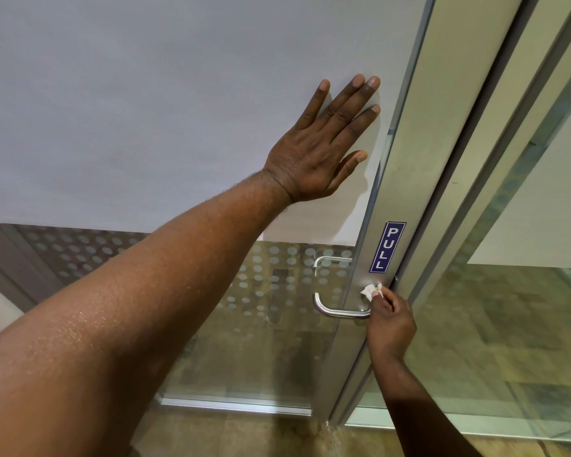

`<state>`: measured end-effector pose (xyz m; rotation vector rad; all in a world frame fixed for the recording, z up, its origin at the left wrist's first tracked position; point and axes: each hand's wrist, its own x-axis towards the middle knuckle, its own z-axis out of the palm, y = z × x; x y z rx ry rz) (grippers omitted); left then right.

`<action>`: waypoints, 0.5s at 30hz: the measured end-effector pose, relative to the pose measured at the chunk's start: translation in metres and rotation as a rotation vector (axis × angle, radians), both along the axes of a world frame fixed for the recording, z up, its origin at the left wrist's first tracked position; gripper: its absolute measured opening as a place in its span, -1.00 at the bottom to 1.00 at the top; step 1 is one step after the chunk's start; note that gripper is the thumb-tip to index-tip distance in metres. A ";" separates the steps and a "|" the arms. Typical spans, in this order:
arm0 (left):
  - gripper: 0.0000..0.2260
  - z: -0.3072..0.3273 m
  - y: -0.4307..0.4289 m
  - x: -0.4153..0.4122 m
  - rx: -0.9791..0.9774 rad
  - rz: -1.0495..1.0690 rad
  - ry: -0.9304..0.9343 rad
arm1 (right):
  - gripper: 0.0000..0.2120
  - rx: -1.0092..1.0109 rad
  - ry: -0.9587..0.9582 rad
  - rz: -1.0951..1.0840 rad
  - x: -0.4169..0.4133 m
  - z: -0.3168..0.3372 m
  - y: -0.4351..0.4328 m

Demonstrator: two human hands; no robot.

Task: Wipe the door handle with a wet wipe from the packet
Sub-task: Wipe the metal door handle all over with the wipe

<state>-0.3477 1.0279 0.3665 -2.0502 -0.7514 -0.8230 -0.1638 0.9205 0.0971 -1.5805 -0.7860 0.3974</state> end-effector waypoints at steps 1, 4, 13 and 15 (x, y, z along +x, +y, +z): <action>-0.47 0.000 0.000 0.000 0.002 0.002 0.000 | -0.77 -0.038 0.049 -0.024 0.001 -0.003 0.000; -0.47 0.000 0.000 0.000 0.005 0.003 -0.001 | -0.77 -0.149 0.251 -0.065 0.004 -0.012 0.003; -0.47 0.000 0.000 0.000 0.001 0.006 0.002 | -0.86 -0.003 1.339 0.115 0.001 -0.004 0.004; -0.47 0.000 0.000 0.000 0.002 0.011 0.006 | -0.85 -0.032 1.373 0.134 0.001 -0.005 0.004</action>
